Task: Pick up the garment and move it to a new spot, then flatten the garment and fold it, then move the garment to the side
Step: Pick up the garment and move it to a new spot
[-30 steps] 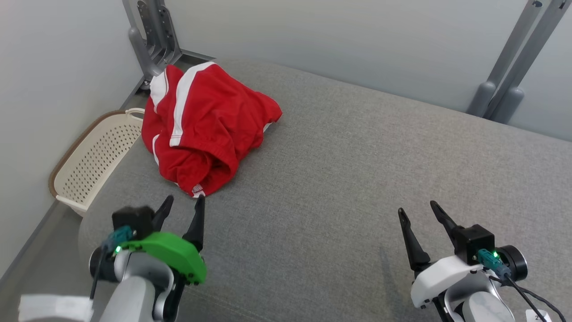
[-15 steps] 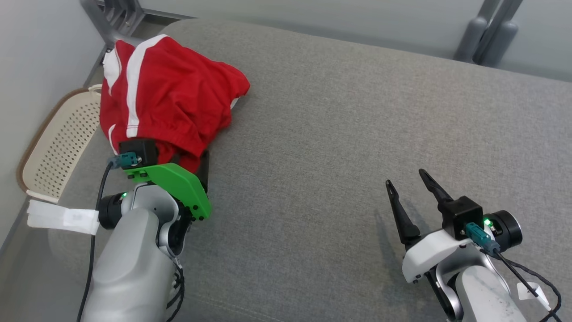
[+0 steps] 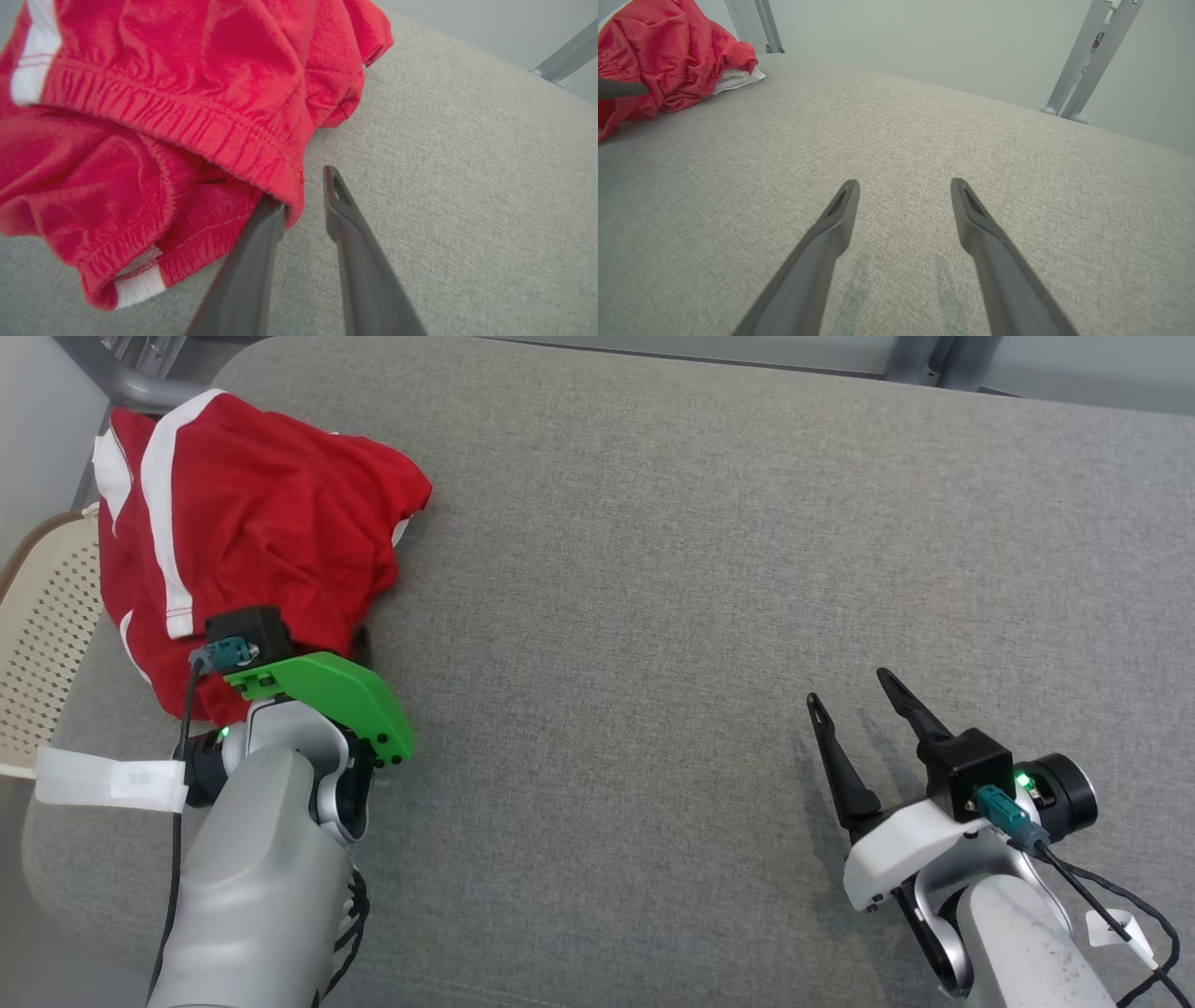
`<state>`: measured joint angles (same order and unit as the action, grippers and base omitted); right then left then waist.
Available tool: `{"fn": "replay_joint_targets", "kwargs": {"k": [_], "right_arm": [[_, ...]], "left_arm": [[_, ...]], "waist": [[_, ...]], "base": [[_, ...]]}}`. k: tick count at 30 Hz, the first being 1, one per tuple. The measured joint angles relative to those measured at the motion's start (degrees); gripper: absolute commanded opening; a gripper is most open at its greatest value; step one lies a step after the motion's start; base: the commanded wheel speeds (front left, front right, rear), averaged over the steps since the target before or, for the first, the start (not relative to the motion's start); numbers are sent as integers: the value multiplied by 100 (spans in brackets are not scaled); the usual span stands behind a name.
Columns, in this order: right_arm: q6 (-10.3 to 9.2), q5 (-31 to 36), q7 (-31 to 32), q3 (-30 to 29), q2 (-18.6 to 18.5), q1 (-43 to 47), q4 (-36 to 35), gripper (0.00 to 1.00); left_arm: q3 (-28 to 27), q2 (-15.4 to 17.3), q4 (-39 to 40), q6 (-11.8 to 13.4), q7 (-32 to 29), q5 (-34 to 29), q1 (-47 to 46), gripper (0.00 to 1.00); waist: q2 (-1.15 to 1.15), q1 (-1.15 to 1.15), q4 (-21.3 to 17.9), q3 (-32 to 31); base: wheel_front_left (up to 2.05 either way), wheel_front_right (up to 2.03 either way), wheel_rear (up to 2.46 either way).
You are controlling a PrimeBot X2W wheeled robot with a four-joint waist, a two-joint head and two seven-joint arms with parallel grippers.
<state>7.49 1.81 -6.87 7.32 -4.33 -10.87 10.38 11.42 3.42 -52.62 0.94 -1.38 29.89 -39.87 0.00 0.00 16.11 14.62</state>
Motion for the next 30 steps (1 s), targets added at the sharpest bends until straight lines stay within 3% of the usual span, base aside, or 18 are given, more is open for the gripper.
{"fn": "replay_joint_targets", "kwargs": {"k": [10,18,25,30], "right_arm": [[0,-70,-121,64,54,12,259,100],[0,-208,-322,44,130,126,520,100],[0,-358,-432,21,142,272,670,100],[0,-480,-466,84,143,320,719,100]], "left_arm": [[159,36,-158,-343,433,-60,-215,0],[425,102,454,-556,525,-187,-771,0],[755,78,1358,-679,234,-263,-1307,0],[945,-8,2067,-706,-9,-54,-1718,0]], "waist": [[0,0,-59,-252],[0,0,-183,-707],[0,0,-627,-978],[0,0,-1181,-1099]], "base": [[0,0,0],[0,0,0],[0,0,0],[0,0,0]]}}
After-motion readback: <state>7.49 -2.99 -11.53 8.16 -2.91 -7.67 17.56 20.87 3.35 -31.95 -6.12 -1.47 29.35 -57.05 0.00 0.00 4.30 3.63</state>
